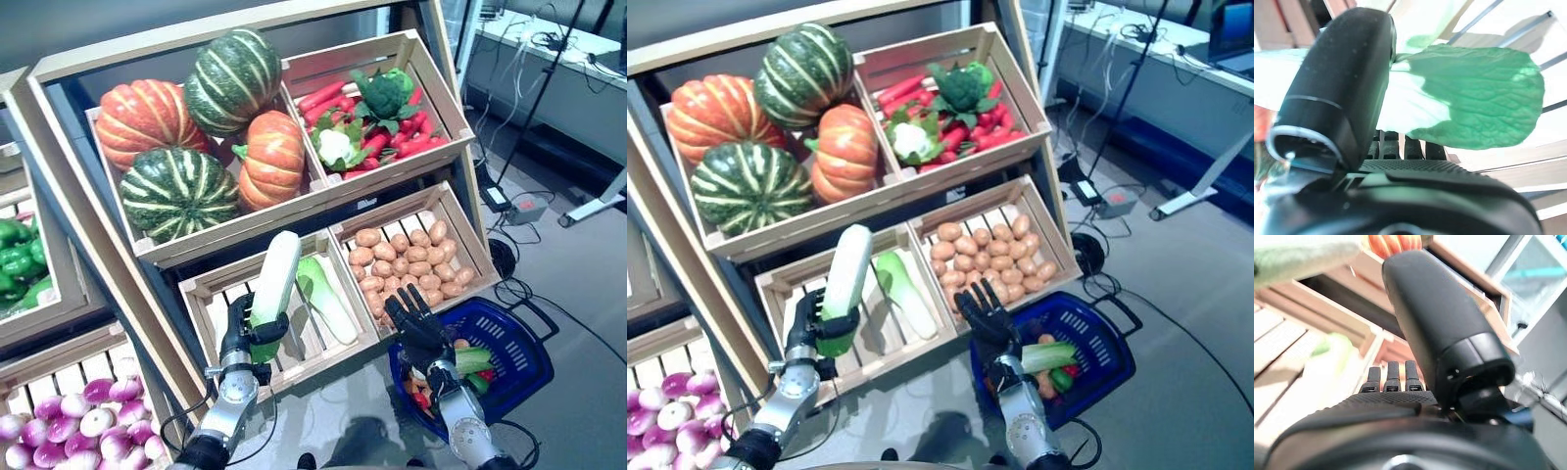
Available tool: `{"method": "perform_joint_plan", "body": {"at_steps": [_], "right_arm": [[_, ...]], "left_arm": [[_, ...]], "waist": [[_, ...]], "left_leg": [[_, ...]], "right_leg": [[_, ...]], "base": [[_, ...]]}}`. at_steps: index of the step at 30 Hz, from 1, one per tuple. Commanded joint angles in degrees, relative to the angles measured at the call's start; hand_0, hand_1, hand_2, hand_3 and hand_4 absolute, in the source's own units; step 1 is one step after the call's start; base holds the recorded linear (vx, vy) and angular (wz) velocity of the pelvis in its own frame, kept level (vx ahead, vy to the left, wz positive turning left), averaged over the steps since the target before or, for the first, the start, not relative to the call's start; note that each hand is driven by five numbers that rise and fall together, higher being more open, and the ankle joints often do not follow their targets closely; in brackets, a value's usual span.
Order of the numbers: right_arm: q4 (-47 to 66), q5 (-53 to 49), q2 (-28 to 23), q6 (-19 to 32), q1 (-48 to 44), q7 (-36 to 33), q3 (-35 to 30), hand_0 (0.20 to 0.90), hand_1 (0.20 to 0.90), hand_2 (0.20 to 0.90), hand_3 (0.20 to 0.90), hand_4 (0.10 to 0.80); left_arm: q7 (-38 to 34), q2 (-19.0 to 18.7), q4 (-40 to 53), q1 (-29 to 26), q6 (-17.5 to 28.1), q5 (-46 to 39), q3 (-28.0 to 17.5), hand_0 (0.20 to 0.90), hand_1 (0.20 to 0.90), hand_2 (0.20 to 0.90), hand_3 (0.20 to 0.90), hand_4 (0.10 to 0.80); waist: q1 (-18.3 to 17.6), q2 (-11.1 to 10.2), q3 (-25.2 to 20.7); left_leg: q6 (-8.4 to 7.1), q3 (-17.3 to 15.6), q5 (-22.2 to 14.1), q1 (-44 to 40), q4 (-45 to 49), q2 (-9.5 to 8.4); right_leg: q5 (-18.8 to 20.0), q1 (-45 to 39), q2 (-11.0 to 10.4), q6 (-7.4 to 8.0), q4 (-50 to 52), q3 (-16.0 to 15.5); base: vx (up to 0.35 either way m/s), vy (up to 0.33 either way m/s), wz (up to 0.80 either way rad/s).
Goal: Put vegetables into the basket
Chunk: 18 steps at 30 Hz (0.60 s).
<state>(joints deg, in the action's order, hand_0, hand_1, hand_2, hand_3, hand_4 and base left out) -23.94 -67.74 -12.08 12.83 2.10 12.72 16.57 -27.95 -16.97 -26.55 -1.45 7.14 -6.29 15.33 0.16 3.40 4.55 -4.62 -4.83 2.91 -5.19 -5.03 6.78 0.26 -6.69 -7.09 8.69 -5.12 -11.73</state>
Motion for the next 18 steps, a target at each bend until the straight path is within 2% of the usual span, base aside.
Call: {"method": "perform_joint_plan", "body": {"at_steps": [1, 4, 18], "right_arm": [[7.82, -1.71, 2.72, 5.27, -4.58, 8.53, -1.47, 0.900, 0.900, 0.900, 0.900, 0.800], [7.57, -1.67, 2.16, 6.42, -6.87, 8.30, -0.82, 0.900, 0.900, 0.900, 0.900, 0.800], [4.17, -6.26, 2.44, 3.53, -13.72, 5.66, 0.97, 0.900, 0.900, 0.900, 0.900, 0.800]], "left_arm": [[1.92, -6.31, 7.30, -7.62, 8.83, 7.34, 0.21, 0.300, 0.300, 0.300, 0.300, 0.400], [2.97, -6.98, 8.44, -8.12, 9.28, 8.60, 2.18, 0.300, 0.300, 0.300, 0.300, 0.400], [6.15, -8.39, 9.87, -13.23, 10.36, 12.95, 9.90, 0.300, 0.300, 0.300, 0.300, 0.400]], "waist": [[0.77, -3.75, -1.30], [1.55, -4.23, -1.59], [2.23, -5.00, -2.55]], "left_leg": [[1.40, -0.29, -1.78, 0.19, 0.03, -2.07], [1.36, -0.20, -2.23, -0.28, 0.03, -1.92], [1.44, -0.17, -3.28, -2.36, 0.03, -1.56]], "right_leg": [[2.33, 0.12, -1.09, -3.01, 0.12, -0.03], [2.04, -0.38, -0.84, -3.08, 0.12, -0.15], [1.53, -2.12, -0.72, -2.85, 0.12, 0.06]], "base": [[0.017, -0.053, 0.00], [0.021, -0.049, 0.02], [0.030, -0.017, 0.00]]}}
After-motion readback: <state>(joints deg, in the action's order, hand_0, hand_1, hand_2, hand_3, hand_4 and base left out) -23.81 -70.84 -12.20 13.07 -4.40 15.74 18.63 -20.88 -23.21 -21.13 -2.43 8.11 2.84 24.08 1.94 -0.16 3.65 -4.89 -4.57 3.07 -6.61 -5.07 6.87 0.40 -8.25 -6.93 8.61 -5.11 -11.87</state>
